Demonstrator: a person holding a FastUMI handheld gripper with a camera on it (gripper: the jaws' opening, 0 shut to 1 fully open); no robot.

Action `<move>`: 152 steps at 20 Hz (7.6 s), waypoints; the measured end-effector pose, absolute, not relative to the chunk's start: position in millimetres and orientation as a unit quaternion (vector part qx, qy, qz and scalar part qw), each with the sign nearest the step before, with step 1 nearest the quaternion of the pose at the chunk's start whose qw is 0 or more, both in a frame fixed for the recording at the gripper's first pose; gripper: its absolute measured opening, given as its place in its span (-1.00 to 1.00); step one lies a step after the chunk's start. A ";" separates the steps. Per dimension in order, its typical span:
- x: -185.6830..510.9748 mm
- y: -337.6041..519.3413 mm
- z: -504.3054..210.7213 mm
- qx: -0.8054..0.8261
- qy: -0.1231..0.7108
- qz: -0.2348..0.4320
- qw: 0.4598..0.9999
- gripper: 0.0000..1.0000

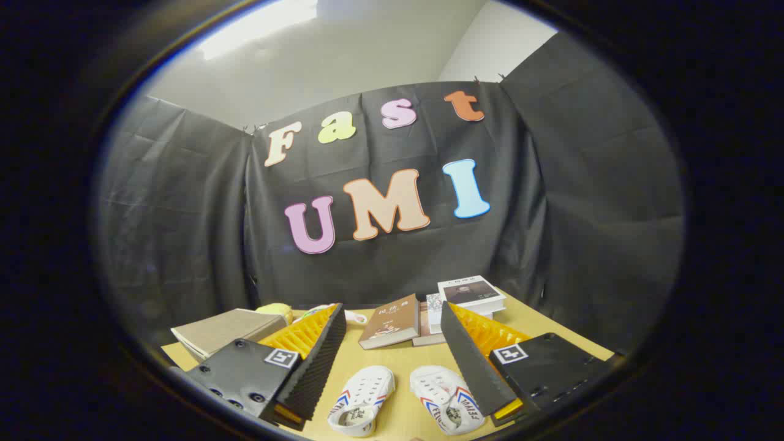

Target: Open the storage box then place both shoes into the box .Put the left shoe in first, then the right shoe, with the right side of both shoes facing outward in a uniform manner.

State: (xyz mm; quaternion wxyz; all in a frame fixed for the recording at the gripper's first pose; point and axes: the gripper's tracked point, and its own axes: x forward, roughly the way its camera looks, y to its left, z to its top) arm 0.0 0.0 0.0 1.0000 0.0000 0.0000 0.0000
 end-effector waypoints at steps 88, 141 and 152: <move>37.9 270.7 -184.5 0.671 0.267 0.160 0.673 -0.36; 5.3 577.9 -116.2 0.200 0.279 0.363 0.866 0.50; 25.8 363.6 -103.5 0.092 0.272 0.217 0.933 0.97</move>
